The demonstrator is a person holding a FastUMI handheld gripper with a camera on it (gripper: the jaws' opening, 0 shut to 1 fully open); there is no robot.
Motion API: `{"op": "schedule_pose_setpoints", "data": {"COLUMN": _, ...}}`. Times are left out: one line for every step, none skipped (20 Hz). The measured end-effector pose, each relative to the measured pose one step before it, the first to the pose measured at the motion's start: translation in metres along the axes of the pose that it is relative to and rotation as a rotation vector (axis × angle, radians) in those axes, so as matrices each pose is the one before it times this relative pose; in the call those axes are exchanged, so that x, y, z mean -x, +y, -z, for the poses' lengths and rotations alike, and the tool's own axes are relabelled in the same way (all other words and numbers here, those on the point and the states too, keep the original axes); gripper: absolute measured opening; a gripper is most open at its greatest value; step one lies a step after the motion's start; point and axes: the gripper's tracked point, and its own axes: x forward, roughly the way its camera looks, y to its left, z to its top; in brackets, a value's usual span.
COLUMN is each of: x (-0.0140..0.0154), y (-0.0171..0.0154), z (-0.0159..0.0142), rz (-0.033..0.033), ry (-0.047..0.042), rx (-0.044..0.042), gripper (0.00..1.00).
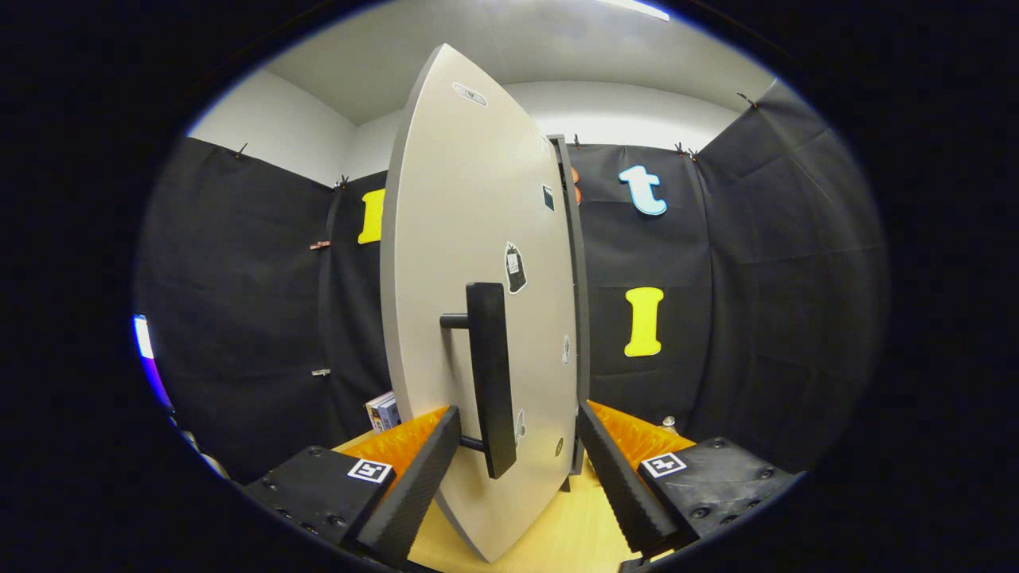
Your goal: Open the shoe cabinet door, grab the shoes and put them into the shoe cabinet, then close the shoe cabinet door.
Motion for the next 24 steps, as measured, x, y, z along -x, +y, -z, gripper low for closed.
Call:
{"op": "schedule_pose_setpoints", "data": {"x": -0.00344, "y": 0.00594, "z": 0.0047, "rz": -0.00134, "ry": 0.01607, "rx": -0.01956, "gripper": 0.97}}
{"op": "schedule_pose_setpoints", "data": {"x": -0.00523, "y": 0.00697, "z": 0.00189, "rz": -0.00556, "ry": 0.00628, "rx": -0.02165, "gripper": 0.98}}
{"op": "schedule_pose_setpoints", "data": {"x": -0.00363, "y": 0.00654, "z": 0.0009, "rz": -0.00122, "ry": -0.00323, "rx": -0.00833, "gripper": 0.98}}
{"op": "schedule_pose_setpoints", "data": {"x": -0.00359, "y": 0.00593, "z": -0.0004, "rz": 0.00313, "ry": -0.00743, "rx": 0.00386, "gripper": 0.98}}
{"op": "schedule_pose_setpoints", "data": {"x": -0.00396, "y": 0.006, "z": -0.00024, "rz": 0.00305, "ry": -0.00526, "rx": 0.01126, "gripper": 0.98}}
{"op": "schedule_pose_setpoints", "data": {"x": -0.0043, "y": 0.00595, "z": 0.0018, "rz": -0.00126, "ry": -0.00315, "rx": 0.00867, "gripper": 0.98}}
{"op": "schedule_pose_setpoints", "data": {"x": -0.00332, "y": 0.00794, "z": 0.00213, "rz": -0.00665, "ry": 0.00071, "rx": 0.00294, "gripper": 0.98}}
{"op": "schedule_pose_setpoints", "data": {"x": -0.00515, "y": 0.00862, "z": 0.00275, "rz": -0.01003, "ry": 0.00131, "rx": 0.00056, "gripper": 0.98}}
{"op": "schedule_pose_setpoints", "data": {"x": -0.00522, "y": 0.00391, "z": 0.00236, "rz": -0.00962, "ry": 0.00215, "rx": 0.00292, "gripper": 0.98}}
{"op": "schedule_pose_setpoints", "data": {"x": -0.00517, "y": 0.0074, "z": 0.00267, "rz": -0.00763, "ry": 0.00326, "rx": 0.01038, "gripper": 0.98}}
{"op": "schedule_pose_setpoints", "data": {"x": -0.00519, "y": 0.00948, "z": 0.00279, "rz": -0.00692, "ry": 0.00517, "rx": 0.01747, "gripper": 0.98}}
{"op": "schedule_pose_setpoints", "data": {"x": -0.00496, "y": 0.0108, "z": 0.00308, "rz": -0.00957, "ry": 0.00295, "rx": 0.01228, "gripper": 0.98}}
{"op": "schedule_pose_setpoints", "data": {"x": -0.00505, "y": 0.01048, "z": 0.00279, "rz": -0.01405, "ry": 0.00544, "rx": 0.00953, "gripper": 0.98}}
{"op": "schedule_pose_setpoints", "data": {"x": -0.00566, "y": 0.00662, "z": 0.00219, "rz": -0.00545, "ry": 0.00284, "rx": 0.00764, "gripper": 0.98}}
{"op": "schedule_pose_setpoints", "data": {"x": -0.00397, "y": 0.00566, "z": -0.00082, "rz": -0.00604, "ry": -0.003, "rx": 0.00071, "gripper": 0.98}}
{"op": "schedule_pose_setpoints", "data": {"x": -0.00439, "y": 0.00426, "z": -0.00202, "rz": -0.00379, "ry": -0.00801, "rx": -0.00213, "gripper": 0.98}}
{"op": "schedule_pose_setpoints", "data": {"x": -0.0029, "y": 0.00268, "z": -0.00149, "rz": -0.00097, "ry": -0.00806, "rx": -0.00181, "gripper": 0.97}}
{"op": "schedule_pose_setpoints", "data": {"x": -0.00383, "y": 0.00306, "z": -0.00112, "rz": 0.0012, "ry": -0.0077, "rx": -0.00198, "gripper": 0.97}}
{"op": "schedule_pose_setpoints", "data": {"x": -0.00294, "y": 0.00251, "z": -0.00031, "rz": 0.00024, "ry": -0.00536, "rx": -0.00066, "gripper": 0.97}}
{"op": "schedule_pose_setpoints", "data": {"x": -0.00338, "y": 0.00145, "z": 0.00066, "rz": 0.00059, "ry": -0.00317, "rx": 0.00079, "gripper": 0.97}}
{"op": "schedule_pose_setpoints", "data": {"x": -0.00171, "y": 0.00153, "z": -0.00064, "rz": -0.00041, "ry": -0.00088, "rx": 0.00087, "gripper": 0.97}}
{"op": "schedule_pose_setpoints", "data": {"x": -0.00183, "y": 0.00086, "z": 0.0017, "rz": 0.00119, "ry": 0.00168, "rx": 0.00234, "gripper": 0.97}}
{"op": "schedule_pose_setpoints", "data": {"x": -0.00154, "y": 0.00055, "z": 0.00039, "rz": 0.00117, "ry": 0.00172, "rx": 0.00296, "gripper": 0.97}}
{"op": "schedule_pose_setpoints", "data": {"x": -0.00116, "y": 0.00049, "z": 0.00069, "rz": 0.00204, "ry": 0.00163, "rx": 0.00447, "gripper": 0.97}}
